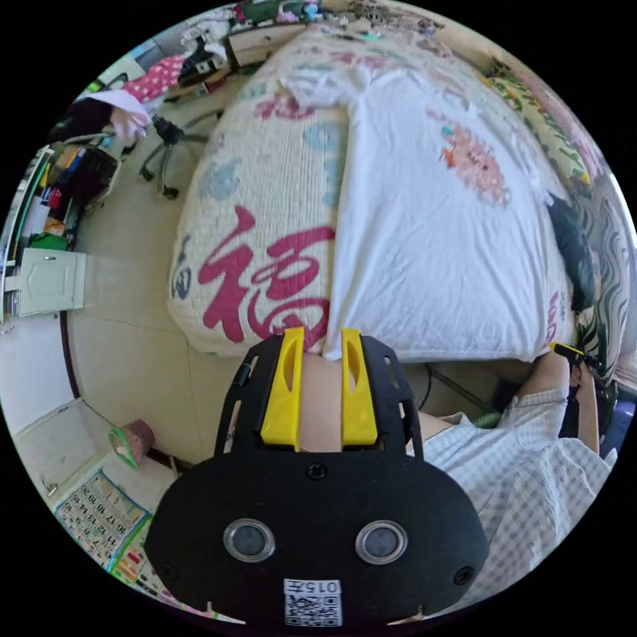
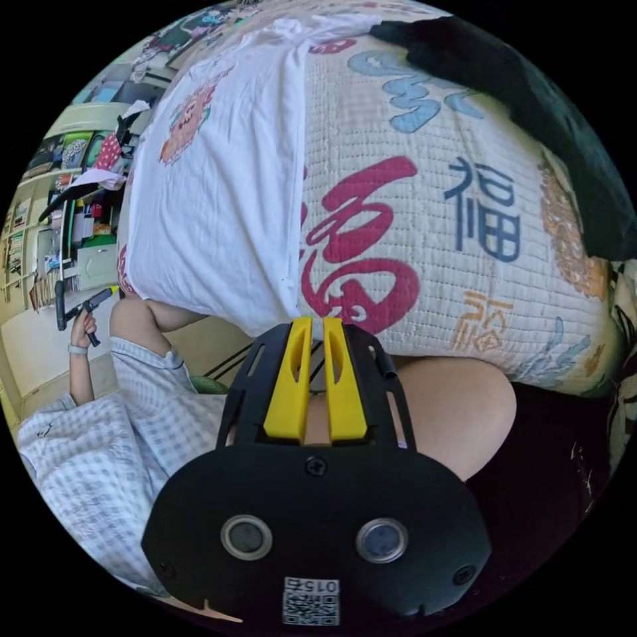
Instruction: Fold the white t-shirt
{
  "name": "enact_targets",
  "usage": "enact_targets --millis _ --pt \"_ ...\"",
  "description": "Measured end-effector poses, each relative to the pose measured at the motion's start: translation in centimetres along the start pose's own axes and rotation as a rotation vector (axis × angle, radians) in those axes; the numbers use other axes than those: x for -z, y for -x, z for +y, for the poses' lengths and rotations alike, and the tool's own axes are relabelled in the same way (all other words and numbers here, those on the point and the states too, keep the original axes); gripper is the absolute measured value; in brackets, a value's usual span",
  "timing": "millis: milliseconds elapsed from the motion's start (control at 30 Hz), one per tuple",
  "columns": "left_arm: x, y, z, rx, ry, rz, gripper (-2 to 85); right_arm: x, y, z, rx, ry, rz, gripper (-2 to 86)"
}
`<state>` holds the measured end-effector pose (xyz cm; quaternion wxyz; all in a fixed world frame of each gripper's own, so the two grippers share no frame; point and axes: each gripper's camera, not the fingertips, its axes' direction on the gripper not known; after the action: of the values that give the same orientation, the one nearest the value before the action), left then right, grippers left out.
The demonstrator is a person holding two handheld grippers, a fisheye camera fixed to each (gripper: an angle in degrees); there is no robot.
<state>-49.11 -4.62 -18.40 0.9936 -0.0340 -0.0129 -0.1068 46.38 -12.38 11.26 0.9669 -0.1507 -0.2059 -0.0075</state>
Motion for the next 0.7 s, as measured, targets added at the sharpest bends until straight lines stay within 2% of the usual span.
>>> enact_targets --millis 167,333,467,567,700 --pt "3.7 -9.1 -7.5 -0.225 -0.224 0.119 8.5 4.6 -0.2 -1.1 0.018 -0.229 -0.044 5.2" --pt "5.2 -24.4 -19.3 -0.499 -0.366 0.342 8.5 8.6 -0.7 -5.5 0.026 -0.445 -0.078 6.5" --pt "3.8 -34.5 -27.3 -0.534 -0.367 0.381 8.6 10.4 -2.8 -10.7 -0.054 -0.564 -0.122 7.5" --pt "1.1 -42.0 -33.0 -0.55 -0.287 0.397 8.7 10.8 -4.6 -13.9 -0.122 -0.603 -0.161 7.8" --pt "-3.8 -50.6 -38.9 -0.591 -0.193 0.282 8.9 10.0 -7.0 -17.2 -0.208 -0.598 -0.25 7.8"
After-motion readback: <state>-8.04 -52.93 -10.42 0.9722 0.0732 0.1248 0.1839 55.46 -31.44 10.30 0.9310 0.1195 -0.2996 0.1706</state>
